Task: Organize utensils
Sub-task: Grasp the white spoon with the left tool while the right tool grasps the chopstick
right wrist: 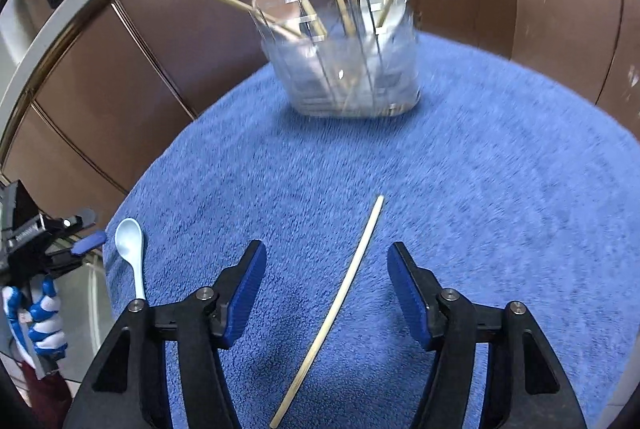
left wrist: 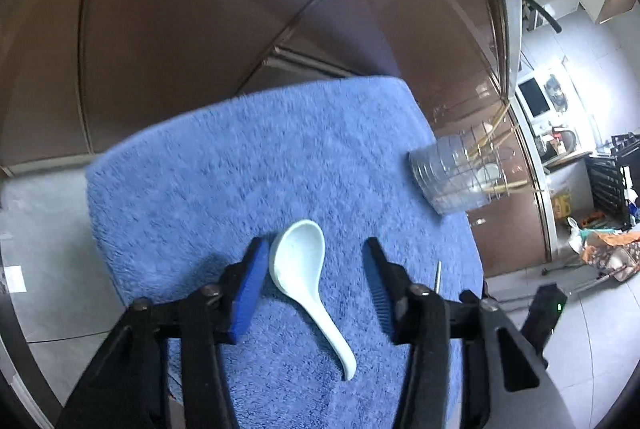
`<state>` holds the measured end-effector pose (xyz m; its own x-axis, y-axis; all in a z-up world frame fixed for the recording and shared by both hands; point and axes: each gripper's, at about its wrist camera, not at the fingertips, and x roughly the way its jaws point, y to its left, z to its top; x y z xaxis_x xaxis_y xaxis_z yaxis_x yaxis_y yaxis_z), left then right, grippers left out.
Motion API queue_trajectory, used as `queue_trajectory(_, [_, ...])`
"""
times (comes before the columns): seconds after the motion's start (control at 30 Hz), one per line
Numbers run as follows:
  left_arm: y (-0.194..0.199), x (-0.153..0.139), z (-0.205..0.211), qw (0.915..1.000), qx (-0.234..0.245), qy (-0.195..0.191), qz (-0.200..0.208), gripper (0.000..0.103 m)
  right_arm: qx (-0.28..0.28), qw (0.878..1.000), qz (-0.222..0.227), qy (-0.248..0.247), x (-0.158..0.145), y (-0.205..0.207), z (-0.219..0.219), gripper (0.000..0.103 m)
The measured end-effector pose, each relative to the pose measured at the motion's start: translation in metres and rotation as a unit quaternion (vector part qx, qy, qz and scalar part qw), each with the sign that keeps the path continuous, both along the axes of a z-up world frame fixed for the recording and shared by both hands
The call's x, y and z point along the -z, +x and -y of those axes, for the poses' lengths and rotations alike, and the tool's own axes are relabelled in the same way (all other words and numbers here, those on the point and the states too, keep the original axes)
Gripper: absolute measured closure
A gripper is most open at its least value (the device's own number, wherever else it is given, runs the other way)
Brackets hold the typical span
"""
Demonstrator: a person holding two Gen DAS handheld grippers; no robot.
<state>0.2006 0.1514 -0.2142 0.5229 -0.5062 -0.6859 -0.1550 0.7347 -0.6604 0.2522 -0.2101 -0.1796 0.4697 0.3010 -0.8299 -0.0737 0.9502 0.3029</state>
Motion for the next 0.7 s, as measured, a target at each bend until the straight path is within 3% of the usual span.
queue_trajectory(0.13, [0.005, 0.012, 0.002, 0.9999, 0.004, 0.006, -0.014, 0.067, 0.003, 1.000, -0.030, 0.007, 0.007, 0.013, 0.007, 0.050])
queue_trajectory(0.33, [0.015, 0.025, 0.007, 0.9993, 0.013, 0.014, -0.033, 0.075, -0.001, 0.997, -0.073, -0.005, 0.018, 0.035, 0.009, 0.073])
queue_trajectory(0.47, [0.020, 0.028, 0.008, 0.9990, 0.018, 0.022, -0.035, 0.080, 0.000, 0.995, -0.094, -0.035, 0.027, 0.055, 0.004, 0.078])
queue_trajectory(0.57, [0.025, 0.029, 0.013, 0.9982, 0.026, 0.037, -0.039, 0.088, -0.003, 0.993, -0.111, -0.044, 0.035, 0.067, 0.000, 0.088])
queue_trajectory(0.7, [0.028, 0.027, 0.019, 0.9961, 0.041, 0.070, -0.034, 0.094, -0.018, 0.990, -0.121, -0.075, 0.038, 0.076, -0.012, 0.093])
